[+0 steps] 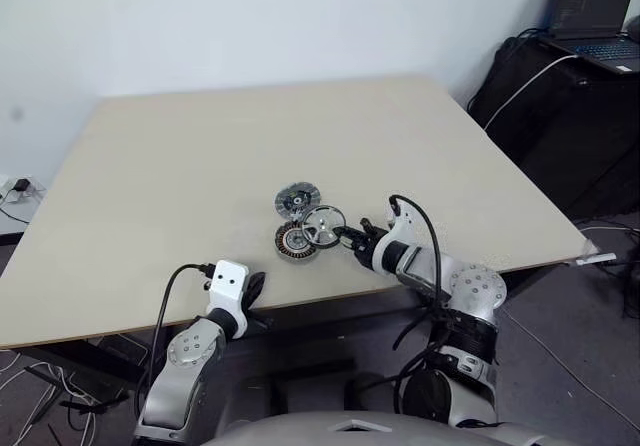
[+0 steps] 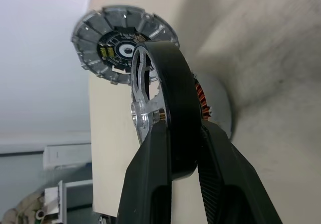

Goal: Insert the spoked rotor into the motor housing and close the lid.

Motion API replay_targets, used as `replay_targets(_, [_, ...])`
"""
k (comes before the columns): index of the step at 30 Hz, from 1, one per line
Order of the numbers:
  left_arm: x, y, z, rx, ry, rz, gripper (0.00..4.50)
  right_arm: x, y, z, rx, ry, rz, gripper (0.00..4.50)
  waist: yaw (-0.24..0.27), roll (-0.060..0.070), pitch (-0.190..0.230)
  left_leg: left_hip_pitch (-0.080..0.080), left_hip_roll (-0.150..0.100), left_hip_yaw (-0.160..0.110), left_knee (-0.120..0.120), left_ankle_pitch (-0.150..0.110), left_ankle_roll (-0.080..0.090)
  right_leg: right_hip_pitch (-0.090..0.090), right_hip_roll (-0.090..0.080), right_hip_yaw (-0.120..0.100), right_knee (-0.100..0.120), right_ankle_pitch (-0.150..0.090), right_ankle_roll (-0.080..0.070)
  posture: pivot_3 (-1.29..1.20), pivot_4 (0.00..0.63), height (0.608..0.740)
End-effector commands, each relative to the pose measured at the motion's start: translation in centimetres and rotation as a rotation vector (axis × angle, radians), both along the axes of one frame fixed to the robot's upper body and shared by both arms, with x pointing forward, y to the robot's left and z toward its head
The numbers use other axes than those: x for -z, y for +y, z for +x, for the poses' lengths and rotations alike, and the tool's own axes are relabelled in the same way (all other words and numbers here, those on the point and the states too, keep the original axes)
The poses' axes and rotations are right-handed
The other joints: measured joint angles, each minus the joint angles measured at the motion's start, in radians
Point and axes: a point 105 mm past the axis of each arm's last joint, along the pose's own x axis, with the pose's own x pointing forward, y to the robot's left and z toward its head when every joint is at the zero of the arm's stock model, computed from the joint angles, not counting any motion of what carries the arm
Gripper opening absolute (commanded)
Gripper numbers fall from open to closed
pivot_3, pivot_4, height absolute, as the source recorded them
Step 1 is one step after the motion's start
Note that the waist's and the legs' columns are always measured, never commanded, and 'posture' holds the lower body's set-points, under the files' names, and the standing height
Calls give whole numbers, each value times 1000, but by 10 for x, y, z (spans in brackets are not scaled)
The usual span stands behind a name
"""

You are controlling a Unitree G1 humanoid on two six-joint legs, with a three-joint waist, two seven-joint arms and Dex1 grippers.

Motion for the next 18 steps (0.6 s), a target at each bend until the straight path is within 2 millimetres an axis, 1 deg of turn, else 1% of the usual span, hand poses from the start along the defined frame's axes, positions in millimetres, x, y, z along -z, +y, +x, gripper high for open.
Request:
replay_targets(1, [-20, -3, 5, 11, -81, -13, 0, -12, 34, 5, -53, -35, 87, 390, 0, 0, 0, 0, 0, 0, 0, 0, 0, 0, 0, 0, 0, 0, 0, 0, 0, 740])
replay_targets(6, [-19, -3, 5, 8, -78, -11, 0, -7, 49, 8, -83, -21, 90, 390, 0, 0, 0, 0, 0, 0, 0, 0, 0, 0, 0, 0, -1, 0, 0, 0, 0, 740])
replay_targets(9, [-18, -3, 4, 9, -77, -11, 0, -5, 54, 9, -93, -18, 91, 390, 1, 0, 0, -1, 0, 0, 0, 0, 0, 1, 1, 0, -2, 0, 0, 0, 0, 740])
replay_targets(13, [-18, -3, 4, 10, -76, -12, 0, -1, 57, 9, -101, -11, 85, 390, 1, 0, 0, -1, 0, 0, 0, 0, 0, 1, 1, 0, -3, 0, 0, 0, 0, 740])
replay_targets(18, [-18, -3, 4, 7, -74, -12, 0, 7, 56, 7, -103, 10, 71, 390, 1, 0, 0, -1, 0, 0, 0, 0, 0, 1, 1, -1, -3, 0, 1, 0, 0, 740])
